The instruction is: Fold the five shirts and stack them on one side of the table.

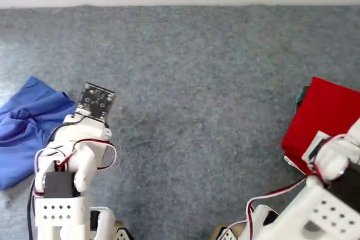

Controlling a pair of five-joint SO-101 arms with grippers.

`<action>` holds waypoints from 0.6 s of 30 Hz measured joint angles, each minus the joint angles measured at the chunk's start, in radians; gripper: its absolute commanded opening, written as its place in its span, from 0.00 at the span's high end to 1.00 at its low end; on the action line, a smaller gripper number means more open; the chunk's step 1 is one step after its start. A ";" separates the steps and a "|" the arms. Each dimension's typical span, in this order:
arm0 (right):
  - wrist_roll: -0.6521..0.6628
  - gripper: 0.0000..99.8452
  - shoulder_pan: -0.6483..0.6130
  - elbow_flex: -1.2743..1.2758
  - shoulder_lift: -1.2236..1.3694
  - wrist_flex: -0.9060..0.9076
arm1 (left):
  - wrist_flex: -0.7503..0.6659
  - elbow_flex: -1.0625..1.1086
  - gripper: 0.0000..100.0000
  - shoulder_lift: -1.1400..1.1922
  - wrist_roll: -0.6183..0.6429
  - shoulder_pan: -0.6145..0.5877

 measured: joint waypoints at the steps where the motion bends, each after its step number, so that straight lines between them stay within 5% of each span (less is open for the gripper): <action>1: 0.000 0.99 0.000 0.002 -0.009 0.000 | 0.000 0.000 0.99 0.000 0.000 -0.008; 18: -0.008 0.99 0.000 0.002 -0.035 0.000 | -0.002 0.000 0.99 0.000 0.003 -0.098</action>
